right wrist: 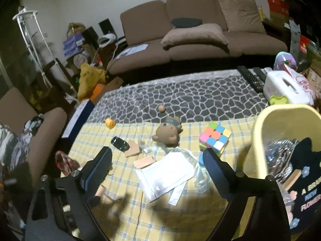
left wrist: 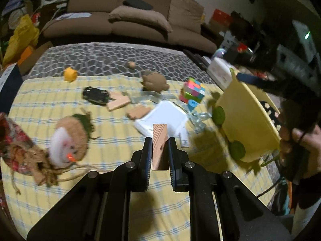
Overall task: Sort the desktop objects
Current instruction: 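Close the left gripper on the small wooden block, then hold the wooden block in the left gripper while the right gripper closes on the blue tape roll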
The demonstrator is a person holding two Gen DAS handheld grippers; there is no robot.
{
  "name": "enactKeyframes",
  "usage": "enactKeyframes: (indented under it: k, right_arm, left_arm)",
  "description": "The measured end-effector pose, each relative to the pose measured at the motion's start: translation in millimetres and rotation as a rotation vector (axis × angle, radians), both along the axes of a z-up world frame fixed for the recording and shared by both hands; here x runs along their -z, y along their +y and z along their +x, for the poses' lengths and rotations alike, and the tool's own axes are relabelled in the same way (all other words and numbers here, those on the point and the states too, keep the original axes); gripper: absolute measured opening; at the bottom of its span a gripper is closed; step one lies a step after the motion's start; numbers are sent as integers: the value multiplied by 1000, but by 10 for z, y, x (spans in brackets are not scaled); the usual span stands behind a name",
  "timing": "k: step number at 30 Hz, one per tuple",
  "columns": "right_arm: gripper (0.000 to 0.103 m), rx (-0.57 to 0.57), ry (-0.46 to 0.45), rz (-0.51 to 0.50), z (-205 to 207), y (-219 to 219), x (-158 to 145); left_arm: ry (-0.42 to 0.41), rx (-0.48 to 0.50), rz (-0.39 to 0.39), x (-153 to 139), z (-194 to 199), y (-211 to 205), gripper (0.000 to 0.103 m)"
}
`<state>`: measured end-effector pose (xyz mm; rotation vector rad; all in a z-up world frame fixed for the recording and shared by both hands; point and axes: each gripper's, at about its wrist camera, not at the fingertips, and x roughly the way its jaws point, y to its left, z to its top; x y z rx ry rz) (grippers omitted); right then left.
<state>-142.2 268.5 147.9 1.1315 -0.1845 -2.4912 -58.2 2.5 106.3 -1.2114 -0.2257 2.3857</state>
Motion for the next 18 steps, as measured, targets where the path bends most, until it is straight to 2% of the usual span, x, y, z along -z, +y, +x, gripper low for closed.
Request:
enactKeyframes:
  k: [3, 9, 13, 15, 18]
  right_arm:
    - [81, -20, -38, -7, -60, -95, 140]
    - [80, -31, -74, 58, -152, -235, 380]
    - [78, 30, -141, 12, -266, -84, 581]
    - [74, 76, -186, -24, -329, 32, 687]
    - [74, 132, -218, -14, -370, 108, 798]
  left_arm:
    - [5, -27, 15, -9, -20, -144, 14]
    - [6, -59, 38, -3, -84, -339, 14]
    - [-10, -65, 67, 23, -108, -393, 14]
    - [-11, -61, 75, 9, -113, -392, 14]
    - [-5, -55, 86, -20, -105, -379, 14]
